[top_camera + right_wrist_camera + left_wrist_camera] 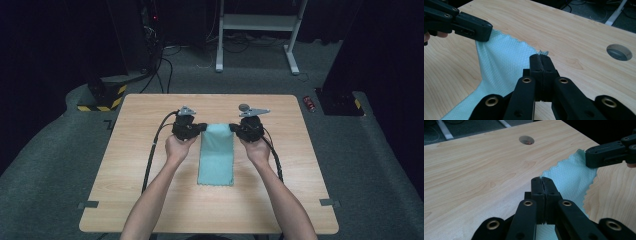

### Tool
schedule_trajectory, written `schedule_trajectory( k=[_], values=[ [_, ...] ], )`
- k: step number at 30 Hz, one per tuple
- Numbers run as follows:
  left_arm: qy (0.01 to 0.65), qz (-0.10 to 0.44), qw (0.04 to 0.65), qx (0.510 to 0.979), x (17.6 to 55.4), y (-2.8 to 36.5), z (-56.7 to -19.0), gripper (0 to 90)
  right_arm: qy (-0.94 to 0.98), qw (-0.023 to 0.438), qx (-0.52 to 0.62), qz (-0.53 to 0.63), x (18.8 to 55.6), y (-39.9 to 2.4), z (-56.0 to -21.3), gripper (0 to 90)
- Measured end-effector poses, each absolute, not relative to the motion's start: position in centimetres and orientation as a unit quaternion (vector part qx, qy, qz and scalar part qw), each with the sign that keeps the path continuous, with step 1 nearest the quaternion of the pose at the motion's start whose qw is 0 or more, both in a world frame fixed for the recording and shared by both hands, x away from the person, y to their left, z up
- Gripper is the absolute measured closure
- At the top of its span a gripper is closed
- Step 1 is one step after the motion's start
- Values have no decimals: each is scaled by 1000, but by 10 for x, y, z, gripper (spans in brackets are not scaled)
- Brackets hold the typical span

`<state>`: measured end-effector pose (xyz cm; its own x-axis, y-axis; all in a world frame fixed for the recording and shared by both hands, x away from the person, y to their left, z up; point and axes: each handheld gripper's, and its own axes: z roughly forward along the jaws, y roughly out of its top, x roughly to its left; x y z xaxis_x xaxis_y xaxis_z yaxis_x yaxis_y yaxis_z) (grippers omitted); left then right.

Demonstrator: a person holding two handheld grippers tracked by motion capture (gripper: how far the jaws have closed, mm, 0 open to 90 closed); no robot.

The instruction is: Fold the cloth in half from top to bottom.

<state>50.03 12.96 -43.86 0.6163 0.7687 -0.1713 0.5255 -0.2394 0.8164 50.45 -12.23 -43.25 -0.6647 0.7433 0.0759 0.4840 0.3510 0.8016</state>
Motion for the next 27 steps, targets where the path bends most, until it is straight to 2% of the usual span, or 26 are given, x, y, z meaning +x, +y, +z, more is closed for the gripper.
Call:
schedule_trajectory(
  k=[13, 27],
  values=[
    [416, 119, 452, 780, 494, 131, -443, 887, 810, 145, 375, 426, 495, -126, -435, 900],
    [398, 128, 443, 793, 482, 132, -443, 888, 813, 137, 367, 430, 490, -124, -437, 900]
  ],
)
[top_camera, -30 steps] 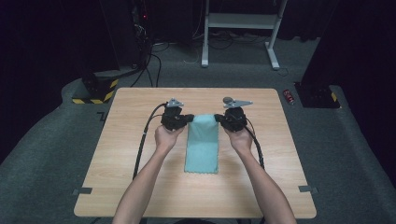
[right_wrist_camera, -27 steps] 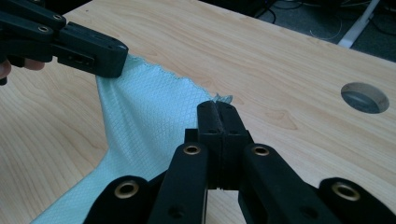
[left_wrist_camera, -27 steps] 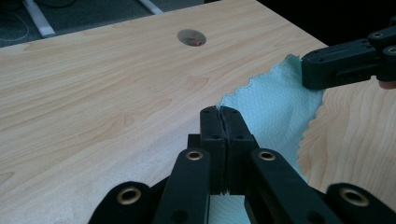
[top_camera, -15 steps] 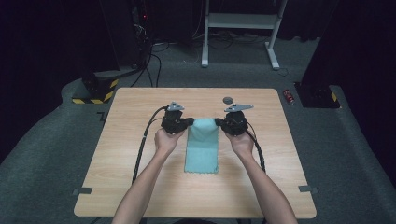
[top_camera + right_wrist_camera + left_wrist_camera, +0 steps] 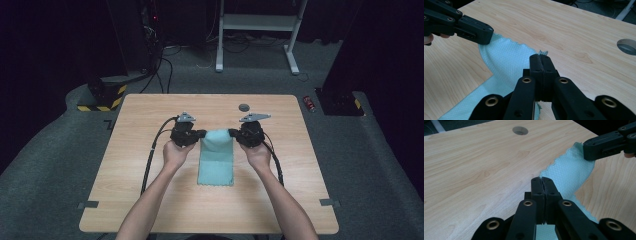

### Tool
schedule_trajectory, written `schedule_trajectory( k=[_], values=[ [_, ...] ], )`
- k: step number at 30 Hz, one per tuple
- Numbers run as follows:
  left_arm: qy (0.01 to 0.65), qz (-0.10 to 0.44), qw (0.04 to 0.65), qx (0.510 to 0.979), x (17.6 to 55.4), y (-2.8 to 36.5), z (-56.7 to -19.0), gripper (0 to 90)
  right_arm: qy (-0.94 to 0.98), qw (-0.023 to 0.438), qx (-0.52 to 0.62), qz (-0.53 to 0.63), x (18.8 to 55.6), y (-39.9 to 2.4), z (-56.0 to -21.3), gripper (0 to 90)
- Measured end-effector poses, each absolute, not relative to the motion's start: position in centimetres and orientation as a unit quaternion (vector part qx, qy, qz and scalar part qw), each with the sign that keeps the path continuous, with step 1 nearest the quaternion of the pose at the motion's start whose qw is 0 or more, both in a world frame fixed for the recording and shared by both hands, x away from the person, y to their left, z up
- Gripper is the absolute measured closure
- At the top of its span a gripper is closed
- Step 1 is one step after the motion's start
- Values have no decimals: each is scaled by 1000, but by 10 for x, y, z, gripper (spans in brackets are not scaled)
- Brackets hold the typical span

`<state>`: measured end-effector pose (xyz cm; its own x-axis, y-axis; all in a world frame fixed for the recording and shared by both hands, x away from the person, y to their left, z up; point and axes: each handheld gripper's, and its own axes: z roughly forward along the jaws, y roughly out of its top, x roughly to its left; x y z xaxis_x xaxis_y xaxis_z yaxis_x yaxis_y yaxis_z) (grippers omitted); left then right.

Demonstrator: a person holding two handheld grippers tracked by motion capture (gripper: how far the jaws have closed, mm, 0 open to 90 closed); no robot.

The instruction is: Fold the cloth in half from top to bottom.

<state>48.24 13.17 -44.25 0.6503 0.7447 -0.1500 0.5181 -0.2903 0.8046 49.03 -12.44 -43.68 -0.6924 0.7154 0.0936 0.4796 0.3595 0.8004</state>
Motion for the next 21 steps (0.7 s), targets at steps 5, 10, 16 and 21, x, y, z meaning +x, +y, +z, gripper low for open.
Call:
schedule_trajectory(
  k=[5, 10, 16, 21],
  values=[
    [392, 127, 442, 797, 481, 132, -442, 888, 812, 133, 366, 435, 487, -127, -436, 900],
    [389, 124, 446, 796, 477, 133, -443, 888, 814, 132, 360, 436, 484, -128, -437, 900],
    [389, 119, 449, 795, 473, 134, -445, 889, 817, 130, 354, 437, 479, -128, -438, 900],
    [382, 122, 450, 798, 470, 134, -445, 888, 819, 129, 349, 436, 476, -129, -439, 900]
  ],
)
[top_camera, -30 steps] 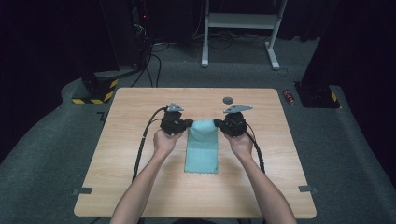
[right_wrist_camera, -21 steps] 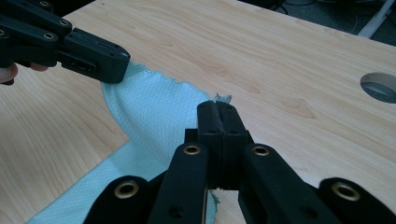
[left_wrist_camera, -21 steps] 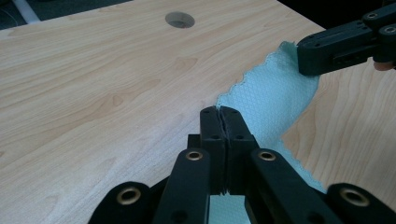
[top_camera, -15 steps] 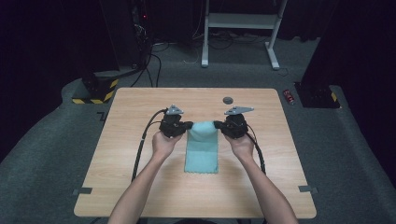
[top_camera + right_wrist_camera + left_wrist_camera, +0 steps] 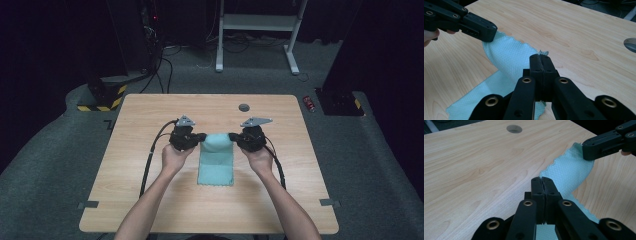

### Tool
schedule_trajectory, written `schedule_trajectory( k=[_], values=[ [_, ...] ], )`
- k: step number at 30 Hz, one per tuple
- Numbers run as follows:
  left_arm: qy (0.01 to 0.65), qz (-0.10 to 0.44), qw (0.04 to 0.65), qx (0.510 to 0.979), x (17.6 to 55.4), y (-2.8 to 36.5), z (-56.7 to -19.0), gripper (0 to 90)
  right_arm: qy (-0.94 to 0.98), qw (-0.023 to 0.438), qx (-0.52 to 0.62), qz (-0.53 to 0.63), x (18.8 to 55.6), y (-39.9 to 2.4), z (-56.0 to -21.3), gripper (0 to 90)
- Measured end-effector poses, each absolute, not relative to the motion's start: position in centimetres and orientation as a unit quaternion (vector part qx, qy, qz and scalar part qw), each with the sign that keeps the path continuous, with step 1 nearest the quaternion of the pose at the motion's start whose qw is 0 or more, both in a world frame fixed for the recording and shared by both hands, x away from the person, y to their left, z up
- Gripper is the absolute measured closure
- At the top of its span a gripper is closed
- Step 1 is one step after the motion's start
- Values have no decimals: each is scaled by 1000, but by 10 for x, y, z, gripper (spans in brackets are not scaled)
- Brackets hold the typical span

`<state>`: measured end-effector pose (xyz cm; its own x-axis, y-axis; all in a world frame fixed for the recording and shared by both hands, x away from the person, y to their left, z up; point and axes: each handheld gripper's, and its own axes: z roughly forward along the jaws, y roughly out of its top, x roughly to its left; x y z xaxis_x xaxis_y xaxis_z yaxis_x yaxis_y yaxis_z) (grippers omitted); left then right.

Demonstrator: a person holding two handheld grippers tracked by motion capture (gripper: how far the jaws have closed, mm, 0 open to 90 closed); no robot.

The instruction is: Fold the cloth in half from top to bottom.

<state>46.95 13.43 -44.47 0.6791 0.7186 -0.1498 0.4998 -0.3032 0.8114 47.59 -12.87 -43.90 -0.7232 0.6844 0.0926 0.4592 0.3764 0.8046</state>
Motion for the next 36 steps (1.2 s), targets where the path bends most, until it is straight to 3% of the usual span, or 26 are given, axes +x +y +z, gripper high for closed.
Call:
schedule_trajectory(
  k=[36],
  values=[
    [369, 115, 459, 800, 448, 137, -453, 889, 818, 115, 336, 452, 458, -135, -450, 900]
  ],
)
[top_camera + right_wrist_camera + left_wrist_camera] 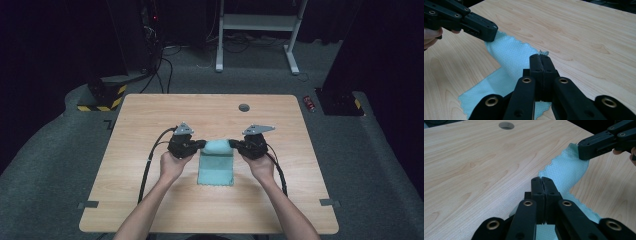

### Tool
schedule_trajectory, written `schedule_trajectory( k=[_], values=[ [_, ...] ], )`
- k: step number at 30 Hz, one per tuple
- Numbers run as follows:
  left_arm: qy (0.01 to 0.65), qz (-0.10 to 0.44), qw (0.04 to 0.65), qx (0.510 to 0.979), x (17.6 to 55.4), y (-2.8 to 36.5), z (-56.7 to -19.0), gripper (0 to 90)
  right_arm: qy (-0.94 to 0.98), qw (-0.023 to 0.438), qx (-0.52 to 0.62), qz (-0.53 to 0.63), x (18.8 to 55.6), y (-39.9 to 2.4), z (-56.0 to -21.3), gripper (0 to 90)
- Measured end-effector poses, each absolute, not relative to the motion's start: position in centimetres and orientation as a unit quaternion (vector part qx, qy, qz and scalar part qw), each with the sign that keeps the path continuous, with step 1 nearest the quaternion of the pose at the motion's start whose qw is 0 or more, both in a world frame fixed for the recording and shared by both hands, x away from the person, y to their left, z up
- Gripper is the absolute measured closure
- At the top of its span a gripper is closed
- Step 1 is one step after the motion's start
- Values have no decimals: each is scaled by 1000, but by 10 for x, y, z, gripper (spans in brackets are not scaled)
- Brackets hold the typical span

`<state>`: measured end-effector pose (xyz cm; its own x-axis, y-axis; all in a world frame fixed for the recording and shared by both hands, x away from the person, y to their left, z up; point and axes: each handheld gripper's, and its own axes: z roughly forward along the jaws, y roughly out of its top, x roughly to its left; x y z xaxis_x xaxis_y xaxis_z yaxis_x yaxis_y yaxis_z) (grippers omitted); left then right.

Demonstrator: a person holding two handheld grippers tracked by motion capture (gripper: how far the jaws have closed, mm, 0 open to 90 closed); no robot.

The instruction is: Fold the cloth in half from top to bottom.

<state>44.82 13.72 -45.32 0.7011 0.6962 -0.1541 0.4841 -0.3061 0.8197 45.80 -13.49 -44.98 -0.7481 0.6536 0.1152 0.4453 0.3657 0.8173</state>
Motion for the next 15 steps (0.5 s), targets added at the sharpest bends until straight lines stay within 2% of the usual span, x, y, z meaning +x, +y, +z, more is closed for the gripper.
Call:
schedule_trajectory(
  k=[15],
  values=[
    [363, 117, 454, 805, 441, 135, -457, 889, 817, 108, 335, 457, 452, -138, -454, 900]
  ],
)
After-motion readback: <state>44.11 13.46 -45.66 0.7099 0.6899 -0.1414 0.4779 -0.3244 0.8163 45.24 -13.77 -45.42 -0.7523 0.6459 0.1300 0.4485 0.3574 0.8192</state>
